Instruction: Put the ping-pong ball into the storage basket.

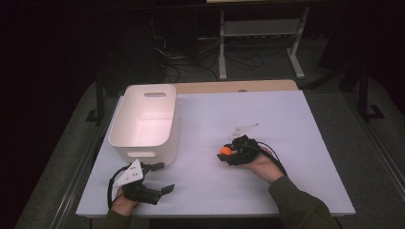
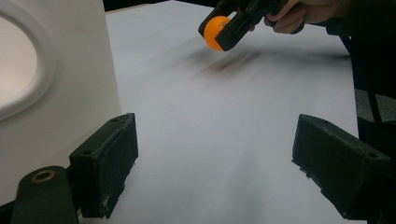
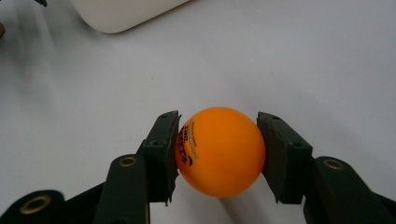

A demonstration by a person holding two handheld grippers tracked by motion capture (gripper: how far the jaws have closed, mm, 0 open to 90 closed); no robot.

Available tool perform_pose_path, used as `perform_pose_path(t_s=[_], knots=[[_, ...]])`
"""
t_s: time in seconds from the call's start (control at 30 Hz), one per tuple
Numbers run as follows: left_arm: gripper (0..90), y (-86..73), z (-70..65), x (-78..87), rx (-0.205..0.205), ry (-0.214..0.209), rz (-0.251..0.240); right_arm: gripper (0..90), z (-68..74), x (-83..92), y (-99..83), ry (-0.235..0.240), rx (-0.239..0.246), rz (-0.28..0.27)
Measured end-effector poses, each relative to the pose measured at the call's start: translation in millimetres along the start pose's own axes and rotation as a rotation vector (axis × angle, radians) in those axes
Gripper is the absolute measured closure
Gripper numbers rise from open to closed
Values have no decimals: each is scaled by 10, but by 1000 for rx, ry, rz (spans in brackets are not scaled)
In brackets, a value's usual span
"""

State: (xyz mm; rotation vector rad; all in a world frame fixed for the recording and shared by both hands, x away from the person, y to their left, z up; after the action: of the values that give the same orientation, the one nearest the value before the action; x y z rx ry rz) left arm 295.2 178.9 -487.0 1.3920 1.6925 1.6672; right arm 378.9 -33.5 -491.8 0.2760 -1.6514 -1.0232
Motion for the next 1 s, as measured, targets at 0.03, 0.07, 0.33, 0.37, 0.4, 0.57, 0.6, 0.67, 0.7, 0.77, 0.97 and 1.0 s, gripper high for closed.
perform_pose_path(t_s=[0.03, 0.07, 0.33, 0.37, 0.4, 0.57, 0.6, 0.67, 0.7, 0.77, 0.97, 1.0], knots=[[141, 0, 0, 0, 0, 0, 0, 494, 7, -6, 5, 4, 5, -1], [141, 0, 1, 0, 0, 0, 0, 494, 16, -13, 11, 5, 7, -2], [142, 0, 0, 0, 0, 0, 0, 495, 97, -63, 58, 27, 23, -3], [141, 0, 0, 0, 0, 0, 0, 495, 111, -69, 65, 29, 20, -4], [141, 0, 0, 0, 0, 0, 0, 494, 120, -73, 68, 32, 24, -1], [141, 0, 0, 0, 1, 0, 0, 494, 177, -92, 101, 45, 30, -4], [141, 0, 0, 0, 0, 0, 0, 495, 188, -97, 109, 47, 32, -5], [141, 0, -1, 0, 0, 0, 0, 495, 205, -106, 121, 50, 41, -6], [141, 0, -1, 0, 0, 0, 0, 495, 218, -109, 126, 53, 42, -5], [141, 0, 0, 0, 0, 0, 0, 495, 245, -119, 139, 60, 44, -6], [141, 0, -1, 0, 0, 0, 0, 495, 307, -155, 175, 70, 57, -2], [141, 0, 0, 0, 0, 0, 0, 495, 309, -160, 179, 70, 62, -1]])
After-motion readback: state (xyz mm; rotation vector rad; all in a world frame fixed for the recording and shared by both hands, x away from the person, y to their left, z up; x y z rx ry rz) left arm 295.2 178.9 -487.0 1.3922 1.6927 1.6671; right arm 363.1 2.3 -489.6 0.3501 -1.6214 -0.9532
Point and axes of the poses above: each handheld gripper's, and its own axes: x roughly backward along the jaws, y roughly out of its top, z roughly to its left, the point moved 10 cm from there along -x, roughly forward along the jaws, and after that the axes turned 10 degrees about x, right-handed, at the moved point
